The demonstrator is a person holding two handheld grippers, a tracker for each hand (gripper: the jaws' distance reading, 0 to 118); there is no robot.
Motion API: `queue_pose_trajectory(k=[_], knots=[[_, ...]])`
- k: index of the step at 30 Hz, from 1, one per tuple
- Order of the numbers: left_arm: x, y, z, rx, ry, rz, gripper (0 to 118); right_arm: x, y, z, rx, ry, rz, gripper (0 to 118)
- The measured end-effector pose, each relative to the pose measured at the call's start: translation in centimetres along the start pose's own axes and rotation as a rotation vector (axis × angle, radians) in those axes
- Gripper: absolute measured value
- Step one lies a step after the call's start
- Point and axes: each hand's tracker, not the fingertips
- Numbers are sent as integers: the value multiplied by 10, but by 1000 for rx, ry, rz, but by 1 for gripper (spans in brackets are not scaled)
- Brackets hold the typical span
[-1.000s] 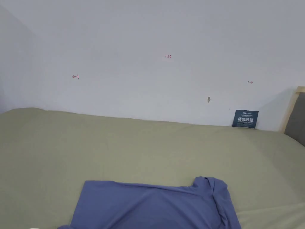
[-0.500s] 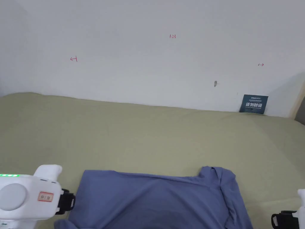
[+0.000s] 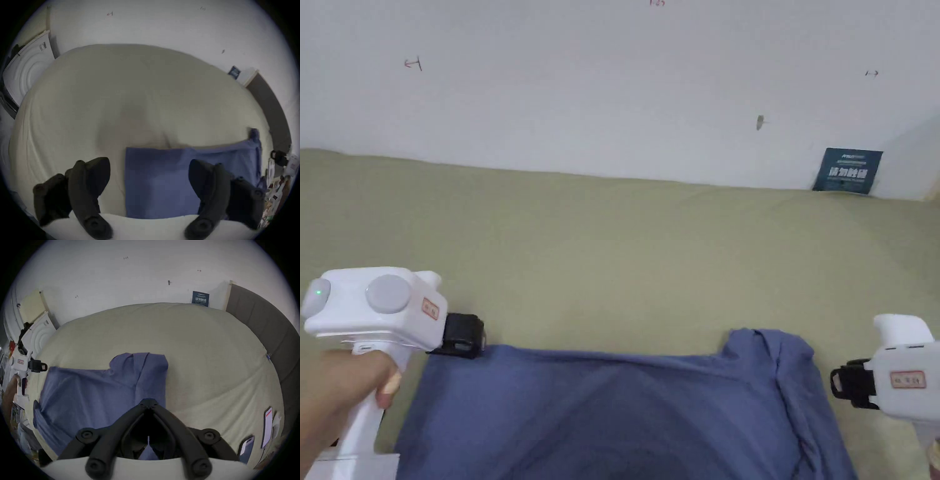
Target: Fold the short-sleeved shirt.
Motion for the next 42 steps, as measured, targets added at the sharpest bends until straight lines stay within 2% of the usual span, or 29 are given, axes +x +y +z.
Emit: queue_pose_trajectory(k=[3, 5, 6, 7, 8, 9, 10, 11, 12, 15, 17, 19, 20, 21, 22, 23, 27, 31, 35, 39, 42], knots=[[3, -11, -19, -102, 13, -15, 94, 10, 19, -23, 4, -54, 17, 0], [11, -20, -15, -25, 36, -117, 94, 19, 34, -41, 4, -52, 0, 0], [13, -24, -10, 9, 32, -112, 91, 24, 42, -52, -25, -12, -17, 8], [6, -21, -10, 2, 29, -89, 85, 28, 49, -62, -58, 19, -20, 35], [5, -21, -7, 14, 41, -81, 77, 30, 53, -72, -83, 15, -34, 77], [4, -22, -3, 32, 51, -70, 59, 29, 55, -83, -108, -7, -51, 118], [3, -22, 1, 45, 31, -67, 38, 30, 58, -86, -13, -12, -60, 113], [-2, -19, -1, 55, 3, -60, 9, 29, 60, -94, -68, 3, -58, 105], [-4, -17, 0, 44, -83, -37, 4, 19, 59, -97, -76, -3, -71, 99], [2, -16, 0, 36, -37, -47, 4, 2, 57, -109, -107, -2, -53, 98], [6, -16, -4, 20, -22, -79, 4, -10, 55, -119, -147, -33, 10, 95], [7, -17, -8, 13, -15, -83, 4, -17, 51, -121, -158, -100, 68, 61], [8, -17, -9, 14, -12, -84, 4, -11, 53, -127, -145, -135, 70, 42], [8, -17, -8, 16, -10, -78, 4, -8, 52, -126, -133, -127, 54, 23], [8, -16, -7, 17, -15, -69, 4, -3, 50, -121, -107, -100, 8, 10], [7, -16, -7, 17, -24, -63, 4, -2, 48, -116, -78, -75, -30, 6], [9, -18, 10, 55, -32, -61, 3, -18, 45, -79, 22, -114, 30, 5], [6, -26, 52, 144, -80, -78, 3, -26, 48, -30, 79, -17, 5, 6], [-2, -45, 98, 190, -115, -89, 3, -22, 41, 26, 136, 58, 58, 6], [-14, -82, 141, 223, -158, -105, 3, -24, 10, 87, 180, 81, 141, 5], [-27, -115, 167, 216, -179, -139, 3, -20, -20, 128, 170, 100, 151, 5]])
